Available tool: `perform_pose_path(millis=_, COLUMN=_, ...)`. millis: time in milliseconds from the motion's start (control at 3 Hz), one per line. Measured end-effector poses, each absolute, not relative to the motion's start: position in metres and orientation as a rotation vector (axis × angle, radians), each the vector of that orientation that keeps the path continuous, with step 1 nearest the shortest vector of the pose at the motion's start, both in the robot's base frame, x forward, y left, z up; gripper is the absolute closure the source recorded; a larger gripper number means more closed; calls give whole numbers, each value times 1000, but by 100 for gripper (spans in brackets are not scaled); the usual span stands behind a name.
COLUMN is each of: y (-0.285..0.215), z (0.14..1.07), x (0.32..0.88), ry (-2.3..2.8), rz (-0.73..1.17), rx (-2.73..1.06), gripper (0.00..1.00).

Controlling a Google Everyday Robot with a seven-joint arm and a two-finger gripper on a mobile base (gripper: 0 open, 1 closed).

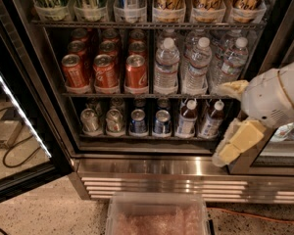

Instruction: Pick coke can from middle shelf of fridge

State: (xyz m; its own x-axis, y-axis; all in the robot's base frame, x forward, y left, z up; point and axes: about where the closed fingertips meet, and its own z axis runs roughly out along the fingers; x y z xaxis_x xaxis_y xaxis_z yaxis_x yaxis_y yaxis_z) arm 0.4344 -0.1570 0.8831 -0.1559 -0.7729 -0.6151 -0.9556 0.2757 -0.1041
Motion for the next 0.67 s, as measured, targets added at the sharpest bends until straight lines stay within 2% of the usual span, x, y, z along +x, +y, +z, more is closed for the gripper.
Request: perform_pose_path(millis=667, y=-80, z=860, x=457, ry=1808, rz=614, rx=-1515, gripper=0)
